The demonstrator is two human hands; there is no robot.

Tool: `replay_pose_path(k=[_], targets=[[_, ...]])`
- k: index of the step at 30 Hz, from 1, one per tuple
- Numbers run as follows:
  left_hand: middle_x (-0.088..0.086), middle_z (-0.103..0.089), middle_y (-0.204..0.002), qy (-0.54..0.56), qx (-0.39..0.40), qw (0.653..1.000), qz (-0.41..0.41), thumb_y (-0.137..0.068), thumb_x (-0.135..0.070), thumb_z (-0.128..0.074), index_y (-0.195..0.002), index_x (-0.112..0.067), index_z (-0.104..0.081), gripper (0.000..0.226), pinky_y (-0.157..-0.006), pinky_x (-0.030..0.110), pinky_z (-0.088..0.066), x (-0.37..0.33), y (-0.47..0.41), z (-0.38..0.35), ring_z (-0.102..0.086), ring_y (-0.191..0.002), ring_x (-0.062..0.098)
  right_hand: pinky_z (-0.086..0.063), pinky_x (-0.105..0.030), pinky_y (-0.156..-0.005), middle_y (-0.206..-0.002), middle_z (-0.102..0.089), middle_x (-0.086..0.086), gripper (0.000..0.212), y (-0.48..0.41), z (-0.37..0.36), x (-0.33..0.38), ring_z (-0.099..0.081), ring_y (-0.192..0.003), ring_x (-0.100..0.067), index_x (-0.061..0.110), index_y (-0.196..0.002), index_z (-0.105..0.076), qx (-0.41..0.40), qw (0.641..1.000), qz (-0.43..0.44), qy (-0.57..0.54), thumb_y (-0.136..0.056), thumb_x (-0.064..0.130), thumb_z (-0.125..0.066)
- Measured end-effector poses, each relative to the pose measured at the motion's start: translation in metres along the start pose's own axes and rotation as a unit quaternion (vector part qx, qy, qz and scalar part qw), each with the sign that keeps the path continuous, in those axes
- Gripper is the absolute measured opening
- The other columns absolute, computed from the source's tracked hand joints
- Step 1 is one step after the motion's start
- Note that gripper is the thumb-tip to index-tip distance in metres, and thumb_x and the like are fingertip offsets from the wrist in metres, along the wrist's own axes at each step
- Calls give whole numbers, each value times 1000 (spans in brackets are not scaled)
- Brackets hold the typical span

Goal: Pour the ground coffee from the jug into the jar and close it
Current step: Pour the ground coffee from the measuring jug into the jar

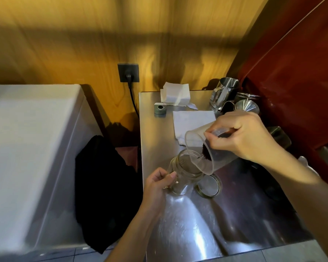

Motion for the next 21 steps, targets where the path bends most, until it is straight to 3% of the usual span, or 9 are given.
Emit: replay_pose_path(k=[5,12,21], targets=[[-3,-53,-55,0,6,1000,-12,-69,-23,-72,-55,-18,-51,25,-57,26,-40,5,-3,4,-48,-54,12,-47,-36,-62,-53,-67,-10,14,0,-3,17,-60,-52,-28,8,-57,-69,-9,997,64,46,-67,18,-68],[-2,-60,-59,-26,15,999,-26,-71,-26,-72,-59,-20,-55,21,-60,29,-42,9,-2,3,-53,-58,12,-48,-42,-58,-52,-66,-9,15,-3,-3,26,-59,-50,-28,8,-58,-68,-1,992,111,66,-69,17,-69],[2,-59,-62,-23,10,999,-23,-64,-33,-77,-60,-19,-58,24,-62,32,-40,7,1,2,-53,-60,15,-46,-38,-61,-52,-67,-11,15,-4,-6,28,-59,-50,-29,8,-58,-68,10,992,117,54,-69,19,-70]])
Point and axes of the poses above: each hand's wrist, its own y-axis away from the middle knuckle, its own z-axis out of the back of the hand, x = y × z, the point moved 8 cm from there along -y, towards the middle knuckle
